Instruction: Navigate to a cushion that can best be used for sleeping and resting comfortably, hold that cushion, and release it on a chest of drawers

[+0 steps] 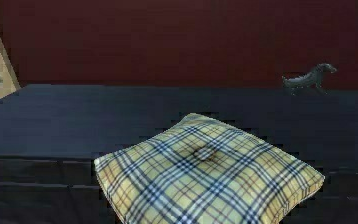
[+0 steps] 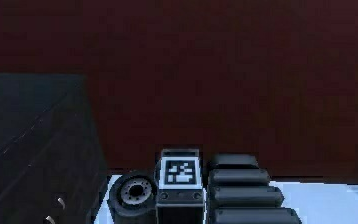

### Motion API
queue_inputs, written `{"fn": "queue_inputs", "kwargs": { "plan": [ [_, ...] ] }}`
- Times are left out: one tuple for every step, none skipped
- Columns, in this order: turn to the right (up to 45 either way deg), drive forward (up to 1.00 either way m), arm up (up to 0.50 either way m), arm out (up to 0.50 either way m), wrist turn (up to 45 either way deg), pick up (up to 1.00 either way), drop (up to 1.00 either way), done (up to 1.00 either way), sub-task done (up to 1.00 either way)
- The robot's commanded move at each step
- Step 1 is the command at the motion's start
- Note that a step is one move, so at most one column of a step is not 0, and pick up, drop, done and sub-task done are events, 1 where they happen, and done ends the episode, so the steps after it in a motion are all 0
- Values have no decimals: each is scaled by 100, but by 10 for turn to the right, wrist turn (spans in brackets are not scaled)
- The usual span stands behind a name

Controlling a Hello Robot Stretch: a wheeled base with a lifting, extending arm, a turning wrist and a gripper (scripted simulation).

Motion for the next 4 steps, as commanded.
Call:
{"fn": "queue_inputs", "kwargs": {
  "plan": [
    [-60, 0, 0, 0, 0, 0, 0, 0, 0],
    [0, 30, 0, 0, 0, 0, 0, 0, 0],
    [-450, 0, 0, 0, 0, 0, 0, 0, 0],
    [-450, 0, 0, 0, 0, 0, 0, 0, 0]
  ]
}}
